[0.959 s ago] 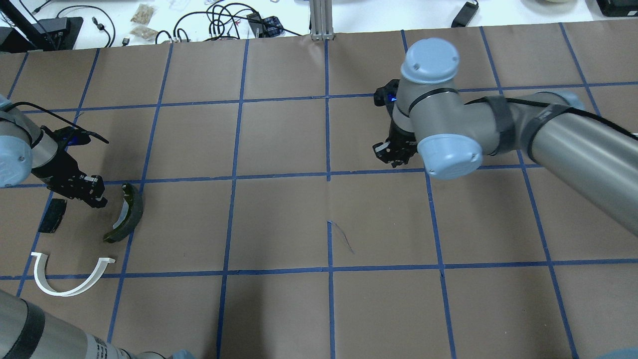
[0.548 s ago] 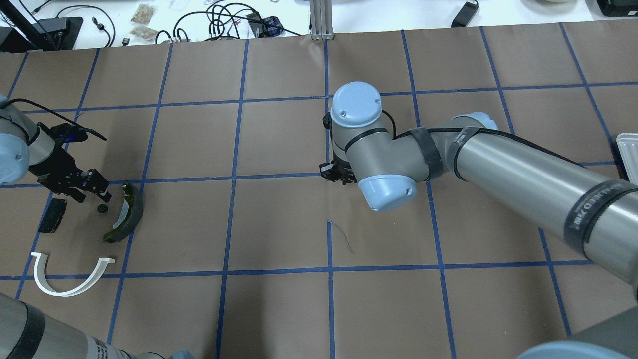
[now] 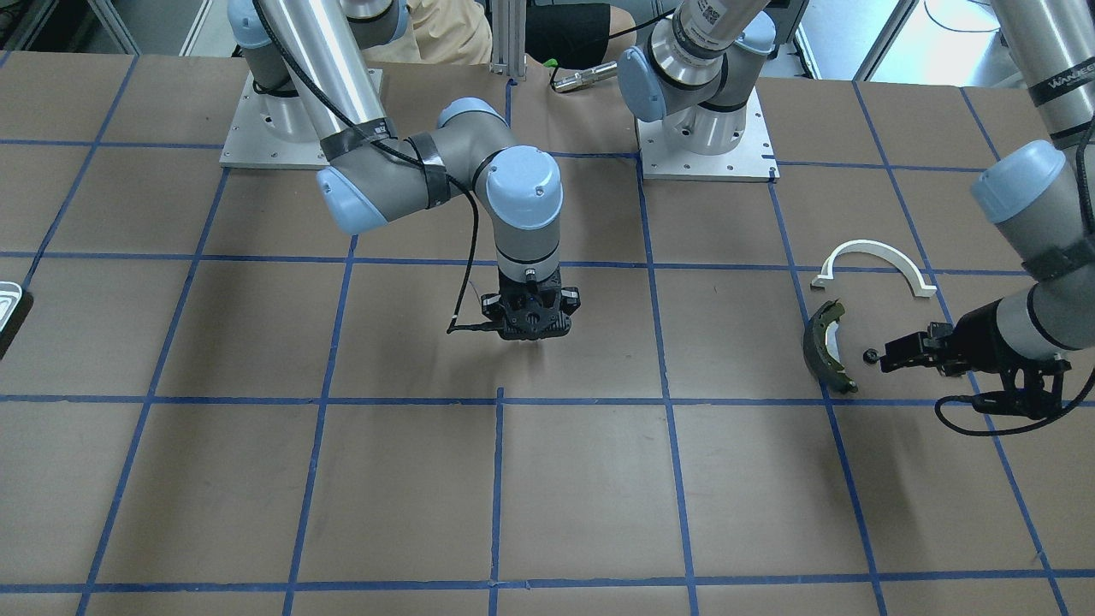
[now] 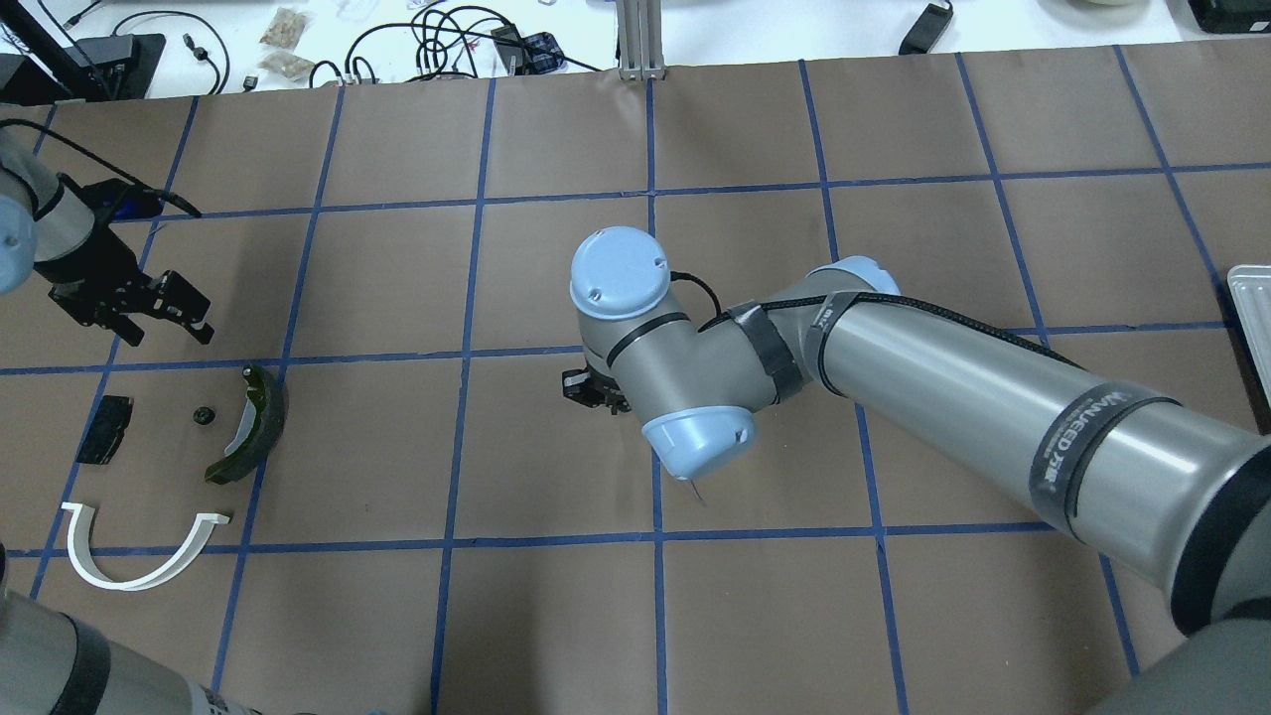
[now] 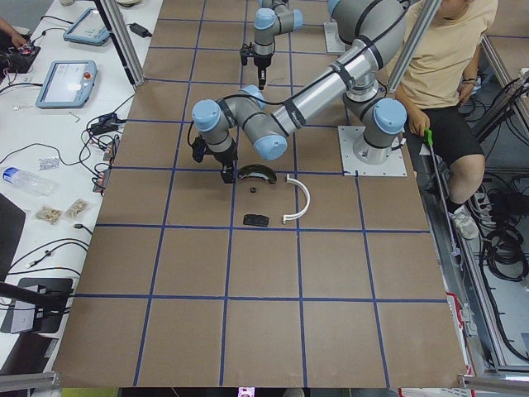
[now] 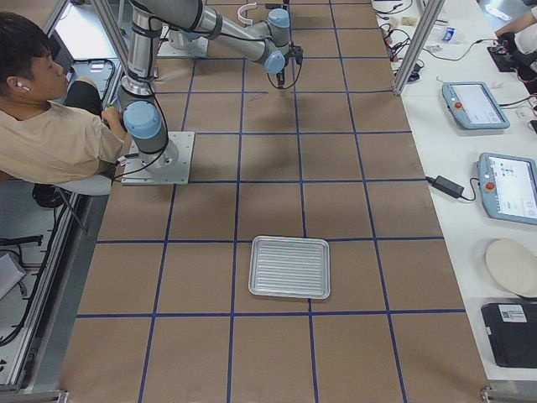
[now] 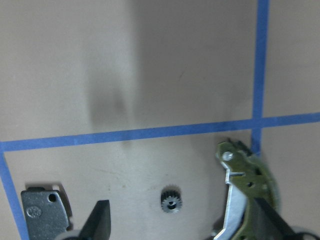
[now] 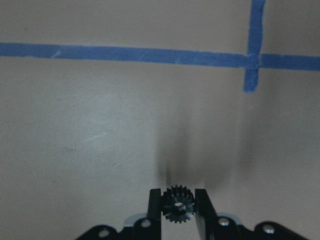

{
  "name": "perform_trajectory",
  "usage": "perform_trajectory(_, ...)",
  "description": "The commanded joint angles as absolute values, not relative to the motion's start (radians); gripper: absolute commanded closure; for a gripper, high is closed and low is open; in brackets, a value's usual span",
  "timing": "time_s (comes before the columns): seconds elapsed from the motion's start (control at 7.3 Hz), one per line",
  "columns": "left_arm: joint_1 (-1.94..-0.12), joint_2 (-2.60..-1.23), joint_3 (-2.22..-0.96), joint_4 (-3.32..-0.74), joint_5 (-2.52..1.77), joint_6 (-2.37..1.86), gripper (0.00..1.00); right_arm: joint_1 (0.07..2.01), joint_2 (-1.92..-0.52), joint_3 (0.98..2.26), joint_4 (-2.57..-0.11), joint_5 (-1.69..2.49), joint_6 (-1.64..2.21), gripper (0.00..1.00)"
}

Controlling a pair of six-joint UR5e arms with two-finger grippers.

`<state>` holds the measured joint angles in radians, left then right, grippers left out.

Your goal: Place bearing gear from tray to pile

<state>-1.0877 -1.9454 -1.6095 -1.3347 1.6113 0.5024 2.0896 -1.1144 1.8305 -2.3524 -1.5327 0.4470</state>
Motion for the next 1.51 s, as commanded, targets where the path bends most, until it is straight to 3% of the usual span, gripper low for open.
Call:
perform_trajectory(0.0,-1.207,-1.918,-1.545,-1.399,1.612,0.39,0.0,2.058,-1.127,1.807,-2.346,-1.548,0.366,0.0)
perform_trajectory(0.55,-1.479,-1.933,-1.561,-1.384,1.597,0.113,0.0,1.687,-1.386,1.643,-1.945,-1.548,0.109,0.0)
perform_trajectory(0.69,-1.57,-1.946,-1.56,-1.355,1.595,0.082,0.0,1.66,-1.446,1.599,-1.786,-1.546,0.103,0.0)
perform_trajectory(1.1,-1.708,-1.974,-1.659,-1.19,1.511,-0.067,0.0,1.657,-1.572,1.601,-1.624,-1.545,0.118,0.0)
perform_trajectory(1.37,-1.79,-1.988,-1.783,-0.968,1.508,-0.161,0.0,1.645,-1.562,1.634,-1.699,-1.548,0.091,0.0)
